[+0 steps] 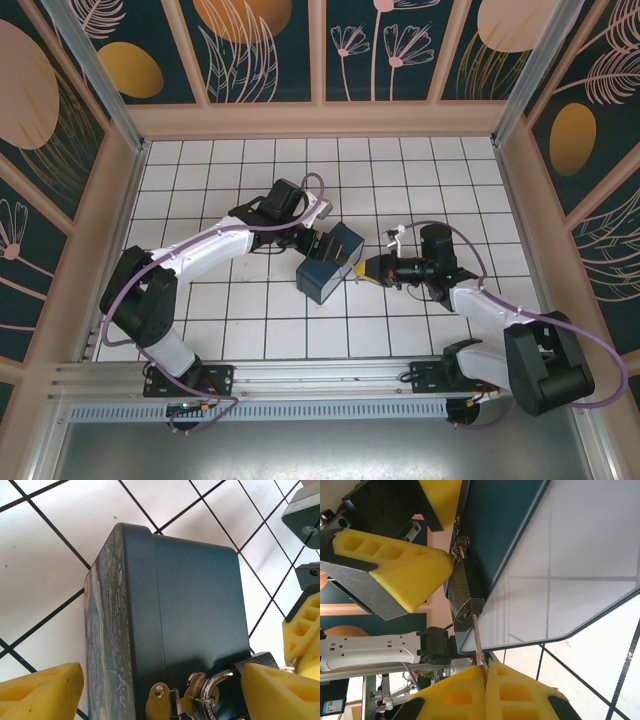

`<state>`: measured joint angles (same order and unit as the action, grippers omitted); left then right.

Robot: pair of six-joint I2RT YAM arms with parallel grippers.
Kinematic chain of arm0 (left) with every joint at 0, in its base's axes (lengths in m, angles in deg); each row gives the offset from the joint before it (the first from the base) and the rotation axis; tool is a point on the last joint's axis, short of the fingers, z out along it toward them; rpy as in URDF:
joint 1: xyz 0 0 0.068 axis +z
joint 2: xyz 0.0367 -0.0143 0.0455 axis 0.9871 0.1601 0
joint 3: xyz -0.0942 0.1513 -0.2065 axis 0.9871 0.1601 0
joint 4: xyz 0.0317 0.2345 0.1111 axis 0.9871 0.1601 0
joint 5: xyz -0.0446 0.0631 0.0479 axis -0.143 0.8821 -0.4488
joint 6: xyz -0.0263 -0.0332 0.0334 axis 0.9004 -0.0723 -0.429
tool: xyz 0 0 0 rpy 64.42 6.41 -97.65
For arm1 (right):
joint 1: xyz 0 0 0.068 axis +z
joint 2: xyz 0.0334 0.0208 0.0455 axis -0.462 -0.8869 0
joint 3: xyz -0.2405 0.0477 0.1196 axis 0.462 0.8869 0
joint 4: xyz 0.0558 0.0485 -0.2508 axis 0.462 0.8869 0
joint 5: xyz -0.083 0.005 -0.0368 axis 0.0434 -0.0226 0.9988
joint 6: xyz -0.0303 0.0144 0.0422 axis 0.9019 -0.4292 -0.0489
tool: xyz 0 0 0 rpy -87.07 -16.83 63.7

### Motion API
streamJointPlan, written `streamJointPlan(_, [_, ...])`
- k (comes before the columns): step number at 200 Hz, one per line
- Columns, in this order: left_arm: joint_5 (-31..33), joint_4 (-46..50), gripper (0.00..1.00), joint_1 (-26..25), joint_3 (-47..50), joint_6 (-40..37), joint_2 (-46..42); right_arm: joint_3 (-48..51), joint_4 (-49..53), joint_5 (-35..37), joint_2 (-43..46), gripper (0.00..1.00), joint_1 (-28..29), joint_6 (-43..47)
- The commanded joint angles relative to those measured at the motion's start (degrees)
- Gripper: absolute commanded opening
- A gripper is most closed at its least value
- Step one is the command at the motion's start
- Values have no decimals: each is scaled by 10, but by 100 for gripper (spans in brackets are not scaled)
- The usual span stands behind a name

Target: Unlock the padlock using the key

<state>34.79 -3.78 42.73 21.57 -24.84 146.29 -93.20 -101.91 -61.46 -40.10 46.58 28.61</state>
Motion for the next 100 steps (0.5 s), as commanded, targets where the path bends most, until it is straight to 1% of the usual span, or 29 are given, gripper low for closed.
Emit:
streamJointPlan(1, [9,13,81,-3,5,-16,9,-10,-6,-19,0,0,-4,21])
streamJointPlan(52, [4,10,81,-3,4,-10,15,-11,4,-24,11,0,-4,26])
streamJointPlan(100, [4,9,81,-3,6,-18,13,-16,7,-22,-1,0,-5,33])
